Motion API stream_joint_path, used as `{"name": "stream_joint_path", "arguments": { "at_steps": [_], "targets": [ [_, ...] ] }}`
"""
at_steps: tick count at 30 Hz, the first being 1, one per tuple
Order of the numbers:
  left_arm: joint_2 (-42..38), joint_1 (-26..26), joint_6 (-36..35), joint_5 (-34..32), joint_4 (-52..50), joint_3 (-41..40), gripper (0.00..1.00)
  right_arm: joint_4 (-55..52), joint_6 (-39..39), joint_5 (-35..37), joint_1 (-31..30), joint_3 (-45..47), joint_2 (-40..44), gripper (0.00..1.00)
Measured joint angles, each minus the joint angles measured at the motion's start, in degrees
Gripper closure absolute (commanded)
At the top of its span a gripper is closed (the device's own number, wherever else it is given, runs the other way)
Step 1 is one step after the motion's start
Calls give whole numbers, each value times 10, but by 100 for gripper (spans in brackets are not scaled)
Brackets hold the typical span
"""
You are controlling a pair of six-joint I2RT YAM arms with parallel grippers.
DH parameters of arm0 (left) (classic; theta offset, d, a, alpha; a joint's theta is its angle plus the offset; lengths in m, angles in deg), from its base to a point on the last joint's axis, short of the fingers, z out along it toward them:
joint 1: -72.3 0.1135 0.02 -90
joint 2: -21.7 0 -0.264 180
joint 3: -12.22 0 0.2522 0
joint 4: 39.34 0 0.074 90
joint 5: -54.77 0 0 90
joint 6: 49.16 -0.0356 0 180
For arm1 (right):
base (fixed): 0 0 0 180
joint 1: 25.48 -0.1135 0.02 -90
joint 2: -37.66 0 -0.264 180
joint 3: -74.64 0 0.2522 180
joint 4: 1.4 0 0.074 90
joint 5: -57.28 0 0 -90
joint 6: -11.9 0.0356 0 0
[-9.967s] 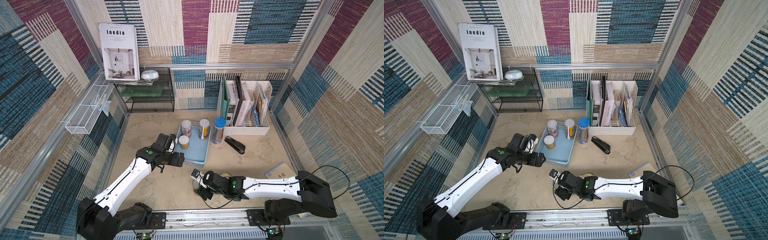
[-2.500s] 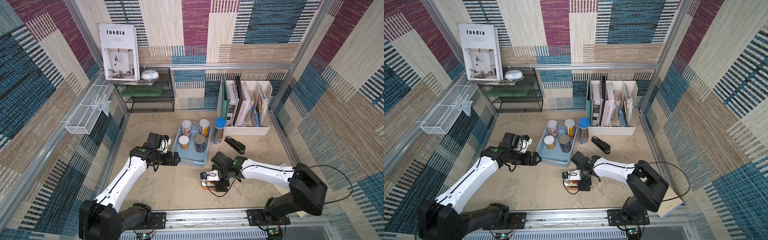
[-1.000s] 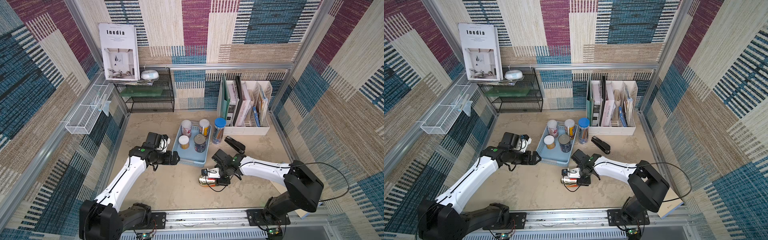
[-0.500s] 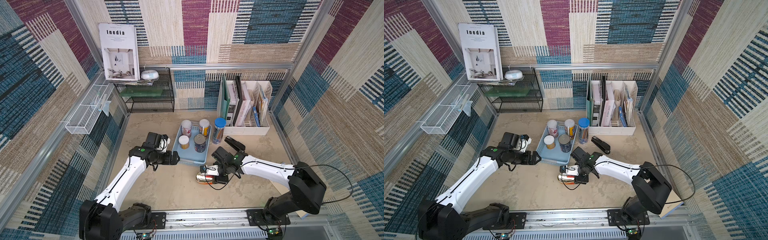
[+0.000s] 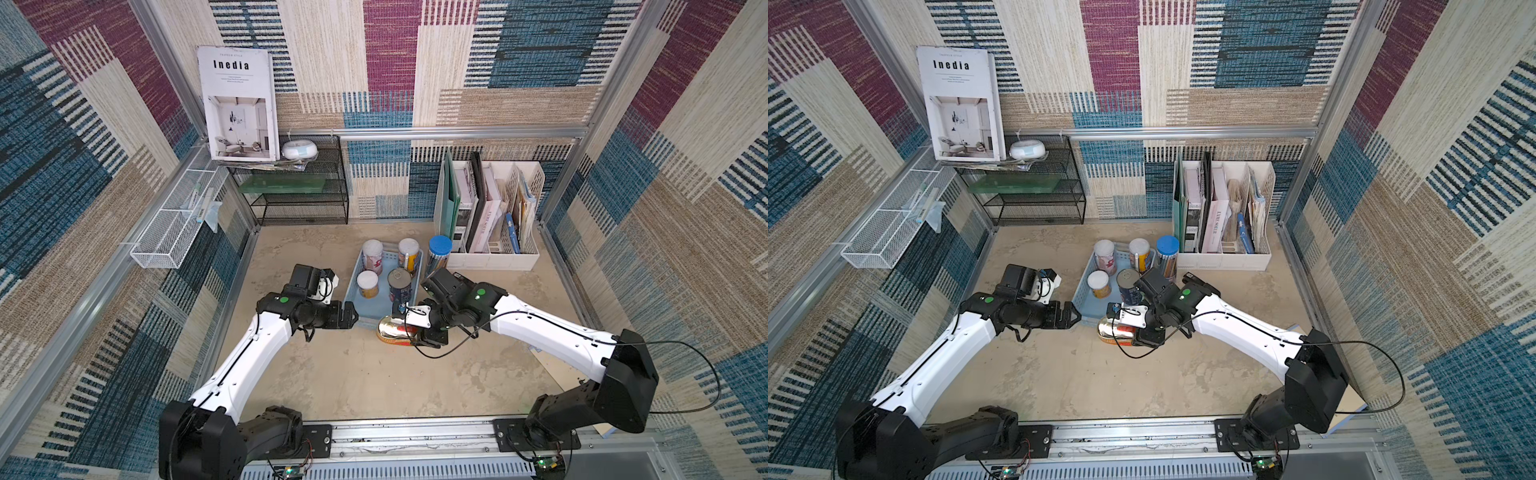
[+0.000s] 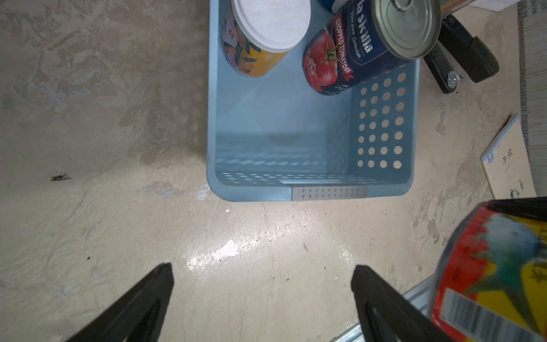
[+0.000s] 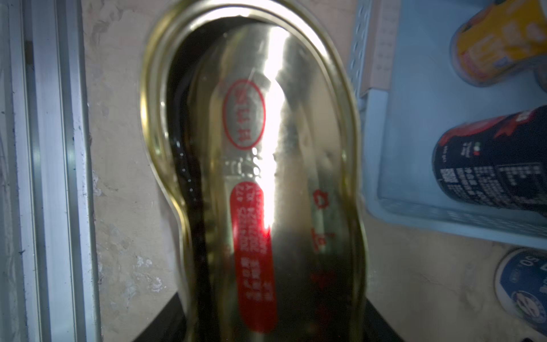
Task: Put the canned food in the basket
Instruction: Pick up the canned food from the center of the board, then place the canned food in the basket.
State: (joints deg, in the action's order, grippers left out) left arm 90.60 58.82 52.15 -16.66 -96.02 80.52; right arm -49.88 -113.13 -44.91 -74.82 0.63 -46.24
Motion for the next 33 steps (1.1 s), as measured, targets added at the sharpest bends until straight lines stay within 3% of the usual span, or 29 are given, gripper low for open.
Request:
{"name": "stream_joint_path", "arguments": {
  "at_steps": [9,24,33],
  "targets": [
    [0,10,0,0,0,0,1,-53,28,0,0,-106,-26,53],
    [-2,20,2,7,0,0,1,-137,23,31,7,-332,-243,54],
    [-2,23,3,9,0,0,1,-151,21,30,24,-400,-313,54]
  ]
}}
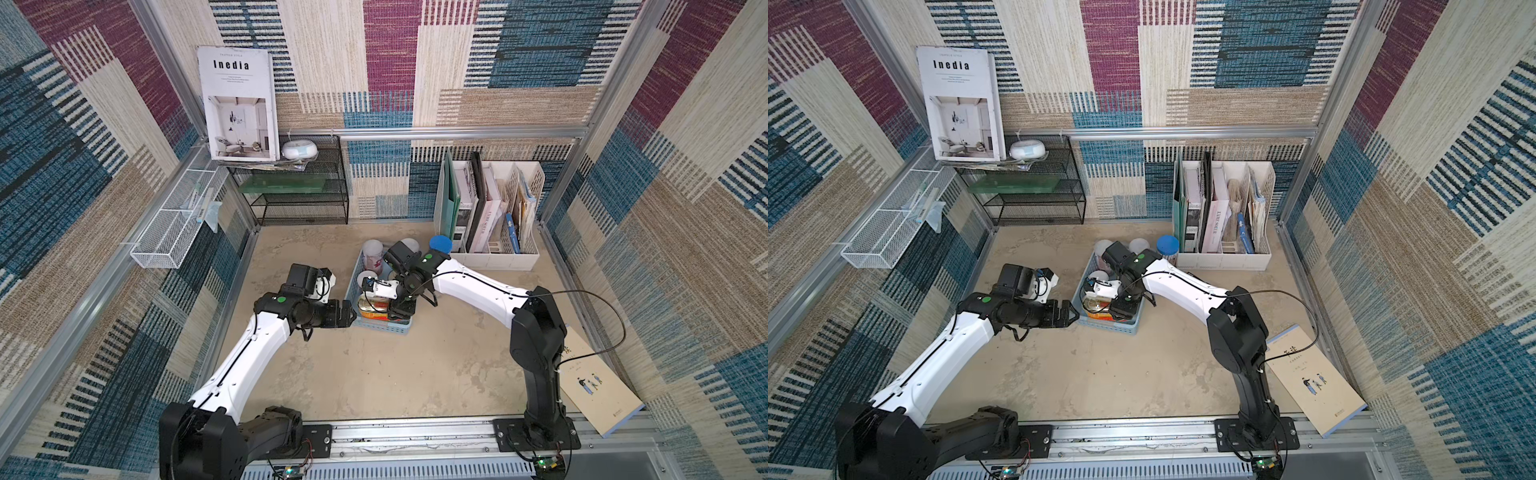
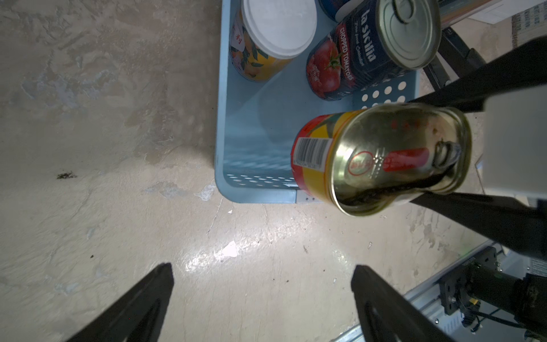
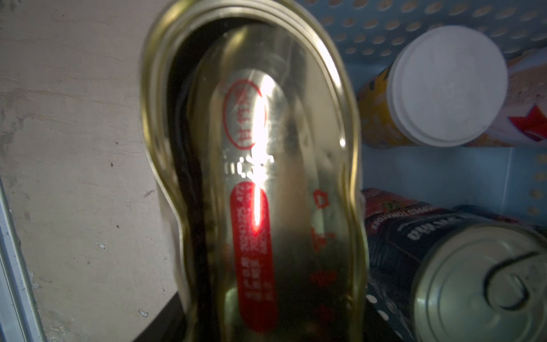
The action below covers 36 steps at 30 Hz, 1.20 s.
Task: Put the canned food in the basket
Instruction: Place the canned food in the basket.
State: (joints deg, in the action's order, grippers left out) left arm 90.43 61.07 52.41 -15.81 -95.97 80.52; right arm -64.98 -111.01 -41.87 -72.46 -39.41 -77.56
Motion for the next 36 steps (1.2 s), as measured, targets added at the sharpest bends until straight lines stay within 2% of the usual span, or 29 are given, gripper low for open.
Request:
{"name": "stream_joint_path", "arguments": {
  "at_steps": [11,32,36],
  "targets": [
    [0,2,0,2,0,0,1,0,0,-8,14,-17,-51,57],
    [3,5,0,5,7,0,1,65,0,-36,19,-6,-86,47],
    [4,6,0,5,7,0,1,41,0,-42,22,2,-112,44]
  ]
}}
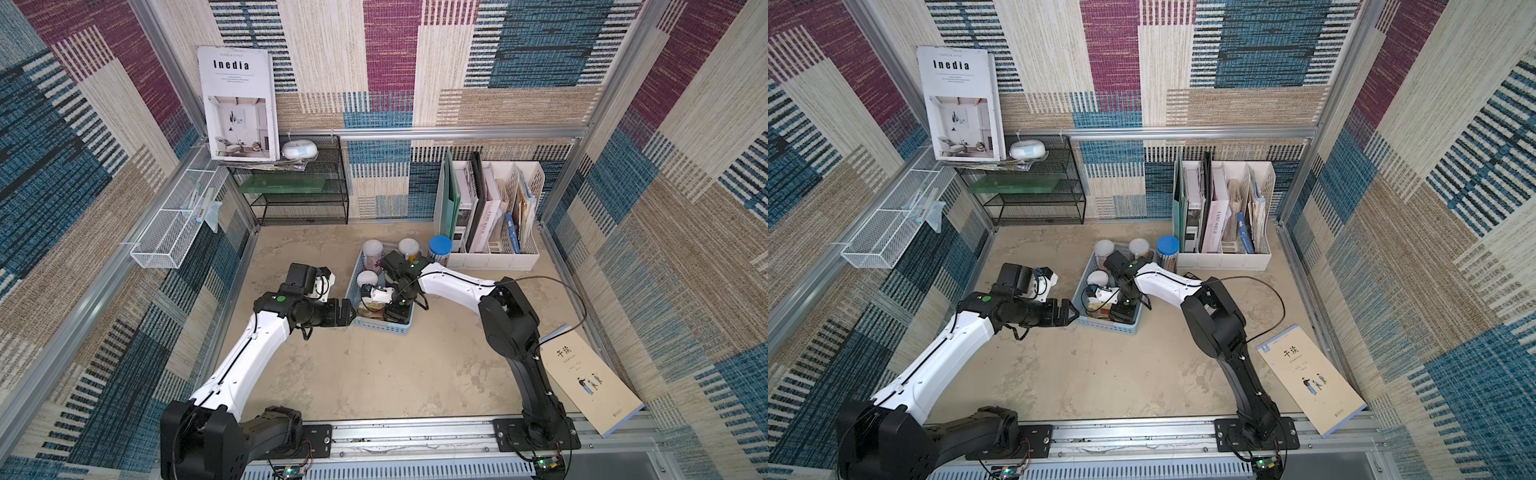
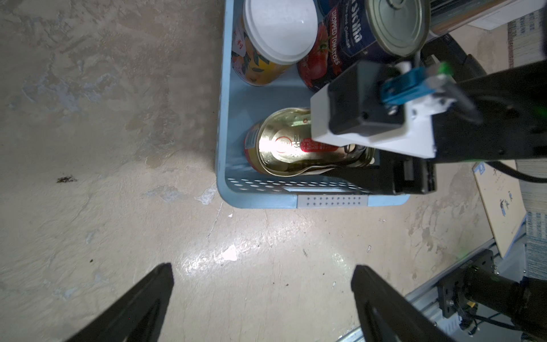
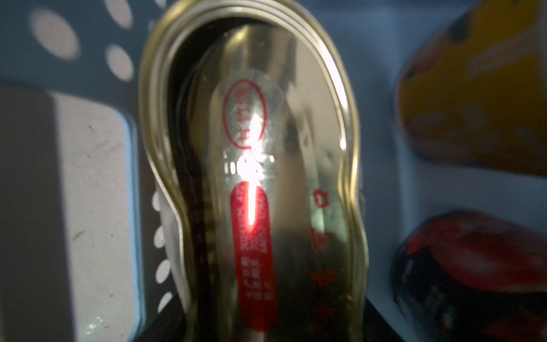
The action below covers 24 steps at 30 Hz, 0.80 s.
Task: Put the canned food in the basket
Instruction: Place the canned food in the basket.
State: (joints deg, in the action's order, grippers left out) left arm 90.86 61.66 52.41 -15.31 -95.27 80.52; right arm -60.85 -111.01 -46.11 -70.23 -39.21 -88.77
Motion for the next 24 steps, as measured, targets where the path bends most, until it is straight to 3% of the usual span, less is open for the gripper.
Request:
{"name": "stream_joint_path", "arguments": {
  "at_steps": [3,9,10,24],
  "targets": [
    [1,1,0,0,0,0,1,-8,2,-3,2,-2,1,40],
    [3,3,0,5,0,0,1,-1,-3,4,3,2,7,20],
    [3,3,0,6,0,0,1,2,-3,3,3,4,10,0],
    [5,8,0,8,1,0,1,5,4,-17,2,29,78,1]
  ]
}}
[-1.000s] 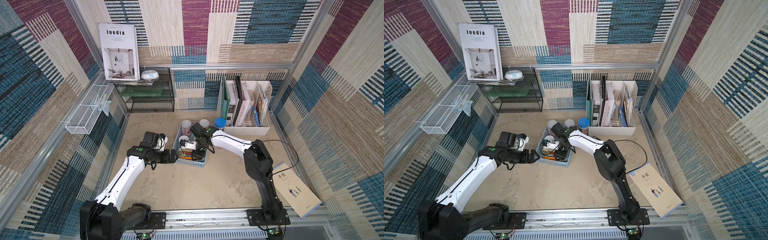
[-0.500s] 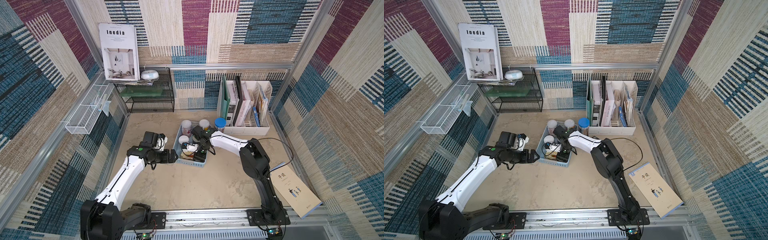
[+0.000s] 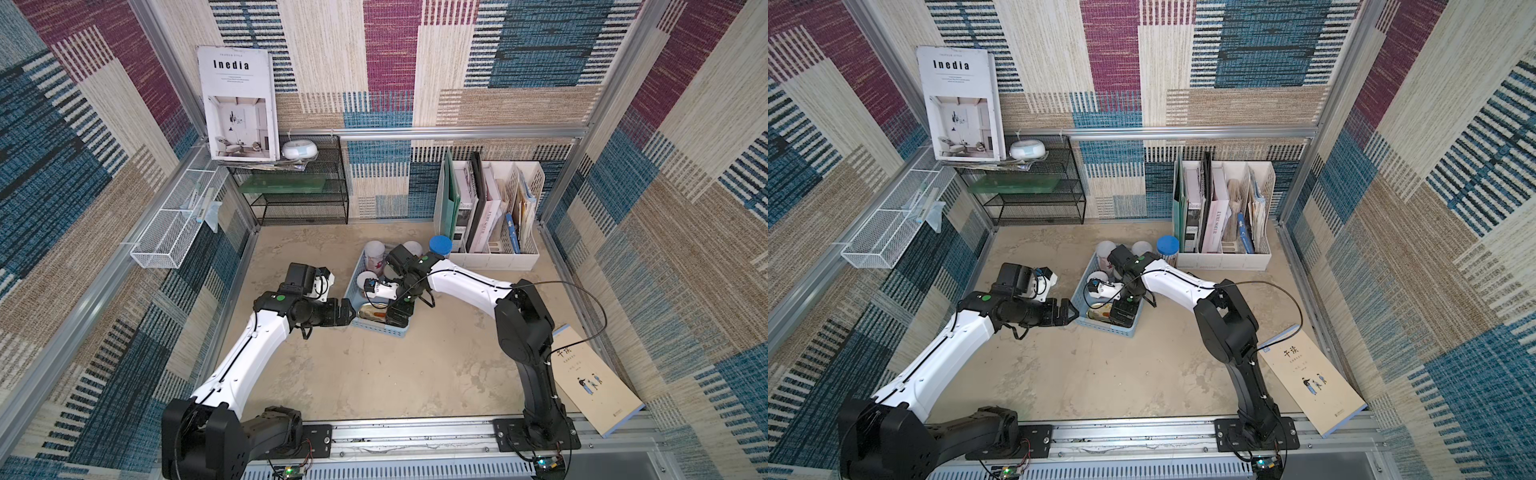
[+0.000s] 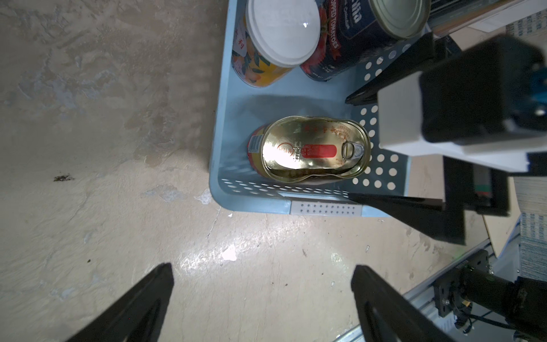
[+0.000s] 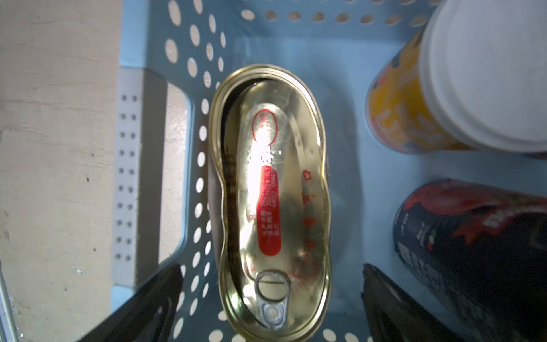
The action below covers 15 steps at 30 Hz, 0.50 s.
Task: Put the canned food in the basket
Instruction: Place the canned food in the basket.
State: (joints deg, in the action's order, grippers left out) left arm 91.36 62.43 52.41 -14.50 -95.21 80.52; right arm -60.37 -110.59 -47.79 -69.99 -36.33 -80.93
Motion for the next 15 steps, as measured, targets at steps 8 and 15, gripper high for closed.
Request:
{"name": "stream_joint_path", "arguments": {
  "at_steps": [8,15],
  "targets": [
    [-8,16,9,-4,10,-2,7,9,5,-66,-3,69,96,23],
    [25,35,35,-7,33,7,64,99,108,-92,-1,235,263,65]
  ]
}}
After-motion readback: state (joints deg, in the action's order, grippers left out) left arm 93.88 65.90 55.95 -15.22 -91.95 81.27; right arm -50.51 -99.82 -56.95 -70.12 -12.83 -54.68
